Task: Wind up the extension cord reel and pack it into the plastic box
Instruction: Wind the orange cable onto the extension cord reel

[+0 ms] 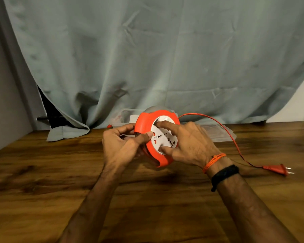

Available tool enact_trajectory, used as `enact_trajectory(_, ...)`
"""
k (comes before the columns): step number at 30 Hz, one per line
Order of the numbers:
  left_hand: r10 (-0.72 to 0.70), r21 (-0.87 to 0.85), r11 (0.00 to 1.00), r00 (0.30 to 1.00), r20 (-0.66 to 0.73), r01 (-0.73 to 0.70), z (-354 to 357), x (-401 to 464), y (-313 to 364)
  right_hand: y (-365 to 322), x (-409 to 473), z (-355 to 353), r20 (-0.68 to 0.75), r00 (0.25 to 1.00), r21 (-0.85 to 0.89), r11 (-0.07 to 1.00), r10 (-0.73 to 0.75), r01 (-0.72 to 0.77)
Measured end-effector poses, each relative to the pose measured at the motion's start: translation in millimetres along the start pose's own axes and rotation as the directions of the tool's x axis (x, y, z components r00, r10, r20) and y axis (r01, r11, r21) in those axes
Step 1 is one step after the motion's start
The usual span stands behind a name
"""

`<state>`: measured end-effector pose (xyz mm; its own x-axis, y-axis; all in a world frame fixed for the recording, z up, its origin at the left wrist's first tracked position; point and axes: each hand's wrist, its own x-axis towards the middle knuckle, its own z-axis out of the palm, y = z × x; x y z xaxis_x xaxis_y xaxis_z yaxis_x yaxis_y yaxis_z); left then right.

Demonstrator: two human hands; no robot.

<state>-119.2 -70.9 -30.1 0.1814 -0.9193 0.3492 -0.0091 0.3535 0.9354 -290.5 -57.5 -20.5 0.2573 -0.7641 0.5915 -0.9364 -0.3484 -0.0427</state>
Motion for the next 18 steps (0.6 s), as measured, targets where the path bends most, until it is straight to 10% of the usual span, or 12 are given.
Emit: enact_trajectory(18,0.093,0.021,0.995,0.996,0.013,-0.094,0,1,-2,-7,-4,12,-0.124,0.968,0.297,0.939,0.219,-0.175)
